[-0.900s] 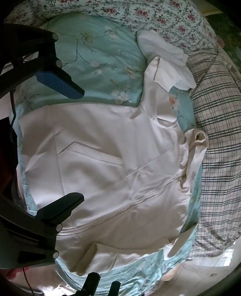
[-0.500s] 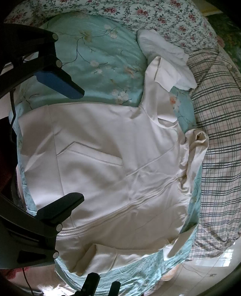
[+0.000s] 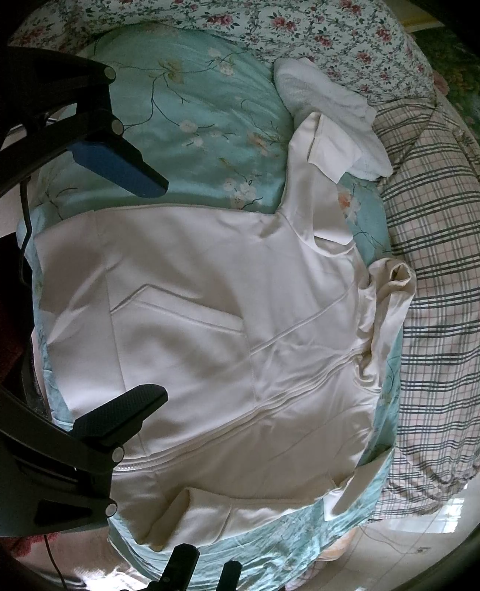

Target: Fold large clothes

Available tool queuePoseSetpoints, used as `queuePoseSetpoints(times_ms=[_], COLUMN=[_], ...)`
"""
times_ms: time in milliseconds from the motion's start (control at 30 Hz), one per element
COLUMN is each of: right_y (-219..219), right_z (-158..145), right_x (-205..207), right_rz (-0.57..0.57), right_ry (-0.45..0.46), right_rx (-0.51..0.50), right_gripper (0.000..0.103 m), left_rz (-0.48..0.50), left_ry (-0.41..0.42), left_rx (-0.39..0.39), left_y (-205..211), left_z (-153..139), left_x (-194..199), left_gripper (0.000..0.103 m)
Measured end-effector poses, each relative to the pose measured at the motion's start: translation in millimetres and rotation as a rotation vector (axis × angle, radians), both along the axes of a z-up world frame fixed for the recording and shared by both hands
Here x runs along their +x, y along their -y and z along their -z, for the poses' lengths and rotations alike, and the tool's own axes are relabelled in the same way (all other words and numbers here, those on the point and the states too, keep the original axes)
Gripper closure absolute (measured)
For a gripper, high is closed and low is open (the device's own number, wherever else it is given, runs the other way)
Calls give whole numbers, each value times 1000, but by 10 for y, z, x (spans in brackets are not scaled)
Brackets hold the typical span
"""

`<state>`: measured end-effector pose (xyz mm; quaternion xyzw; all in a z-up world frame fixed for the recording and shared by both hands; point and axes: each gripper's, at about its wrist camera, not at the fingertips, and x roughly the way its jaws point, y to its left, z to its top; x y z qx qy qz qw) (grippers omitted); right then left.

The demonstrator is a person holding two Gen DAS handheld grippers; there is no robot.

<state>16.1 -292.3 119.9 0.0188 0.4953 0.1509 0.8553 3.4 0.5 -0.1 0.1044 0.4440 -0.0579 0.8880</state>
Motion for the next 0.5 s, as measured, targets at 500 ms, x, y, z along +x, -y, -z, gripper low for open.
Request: queuePoseSetpoints(times_ms=[500], right_y=[-12], right_z=[24], right_x=[50], right_rz=[-15], right_ry=[-104], right_rx=[-88], right_gripper=[0], left_rz=[-2], left_ry=[28], left_rx=[-5], left_y=[-17], left_z=[7], left_x=[44], left_gripper=[2])
